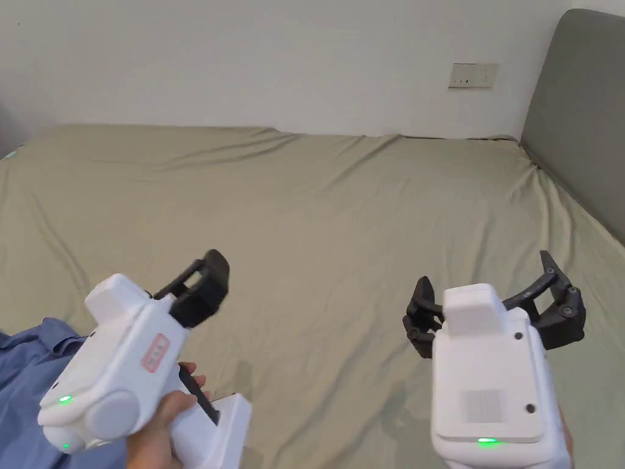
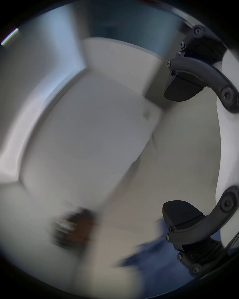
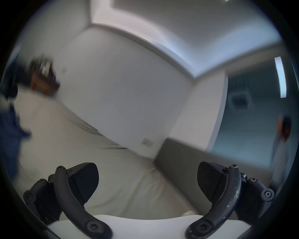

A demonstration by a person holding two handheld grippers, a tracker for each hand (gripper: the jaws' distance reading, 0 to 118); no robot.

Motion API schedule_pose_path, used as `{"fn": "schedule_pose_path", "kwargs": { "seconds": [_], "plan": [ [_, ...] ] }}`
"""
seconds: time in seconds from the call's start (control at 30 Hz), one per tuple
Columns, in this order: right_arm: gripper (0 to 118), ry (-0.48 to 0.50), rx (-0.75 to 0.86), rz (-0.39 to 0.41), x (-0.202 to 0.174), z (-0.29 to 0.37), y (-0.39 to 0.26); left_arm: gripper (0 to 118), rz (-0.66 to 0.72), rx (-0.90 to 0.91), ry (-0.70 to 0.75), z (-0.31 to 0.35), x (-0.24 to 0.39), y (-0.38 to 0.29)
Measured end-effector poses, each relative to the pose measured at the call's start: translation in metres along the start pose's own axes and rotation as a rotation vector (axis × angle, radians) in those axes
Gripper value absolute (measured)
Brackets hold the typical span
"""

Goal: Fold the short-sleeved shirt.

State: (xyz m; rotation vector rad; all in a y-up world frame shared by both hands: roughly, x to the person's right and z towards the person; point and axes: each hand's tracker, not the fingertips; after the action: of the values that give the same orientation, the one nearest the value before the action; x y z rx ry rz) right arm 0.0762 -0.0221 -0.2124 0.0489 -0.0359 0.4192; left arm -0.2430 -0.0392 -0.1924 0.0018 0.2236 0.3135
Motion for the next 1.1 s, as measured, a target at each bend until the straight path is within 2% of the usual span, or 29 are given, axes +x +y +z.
{"fn": "schedule_pose_path", "kwargs": {
  "seconds": [0.1,0.2,0.23,0.4,1.1],
  "plan": [
    [118,0.106,-0.050,-0.233,0.011,-0.002,-0.013,118,-0.458,0.113,0.048,0.005,0.027,-0.021],
    [118,0.138,-0.097,-0.340,0.015,-0.004,-0.021,118,-0.617,0.125,0.046,0.007,0.031,-0.038],
    [118,0.144,-0.112,-0.355,0.013,-0.004,-0.020,118,-0.611,0.118,0.046,0.008,0.032,-0.040],
    [118,0.131,-0.114,-0.328,0.010,-0.004,-0.019,118,-0.547,0.089,0.038,0.008,0.027,-0.042],
    [118,0.135,-0.098,-0.298,0.011,-0.002,-0.015,118,-0.560,0.108,0.027,0.007,0.022,-0.044]
  ]
}}
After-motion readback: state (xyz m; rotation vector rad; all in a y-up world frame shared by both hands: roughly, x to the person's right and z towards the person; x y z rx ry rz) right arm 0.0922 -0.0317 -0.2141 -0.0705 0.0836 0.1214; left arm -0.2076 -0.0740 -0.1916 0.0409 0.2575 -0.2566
